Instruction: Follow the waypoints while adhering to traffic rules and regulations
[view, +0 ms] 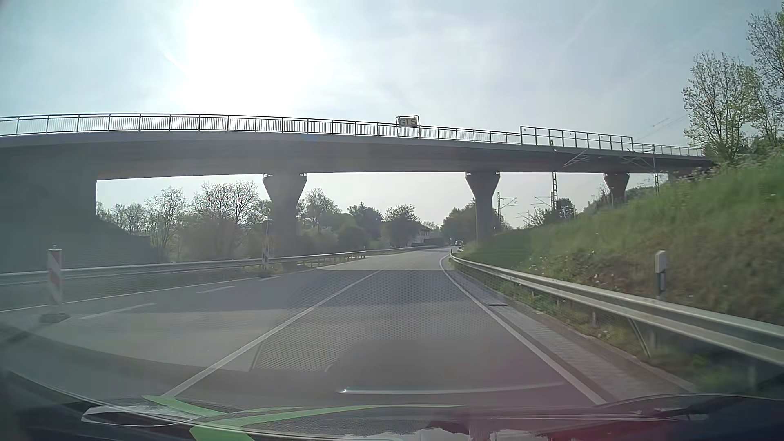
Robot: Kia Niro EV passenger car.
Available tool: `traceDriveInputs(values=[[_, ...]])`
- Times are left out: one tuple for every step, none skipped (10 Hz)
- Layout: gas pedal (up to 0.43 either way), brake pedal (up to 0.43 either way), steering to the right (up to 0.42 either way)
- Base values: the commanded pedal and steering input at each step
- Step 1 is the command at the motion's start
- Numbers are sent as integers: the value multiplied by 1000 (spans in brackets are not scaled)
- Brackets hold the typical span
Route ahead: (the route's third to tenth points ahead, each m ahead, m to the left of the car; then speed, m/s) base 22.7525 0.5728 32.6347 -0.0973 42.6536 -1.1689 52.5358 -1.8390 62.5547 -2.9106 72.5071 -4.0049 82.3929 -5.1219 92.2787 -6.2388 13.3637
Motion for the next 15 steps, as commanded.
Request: traceDriveInputs(values=[[98,0,1],[98,0,1],[98,0,2],[98,0,3],[98,0,3],[98,0,4],[98,0,4],[98,0,4],[98,0,4],[98,0,4],[98,0,4],[98,0,4],[98,0,4],[98,0,4],[98,0,4]])
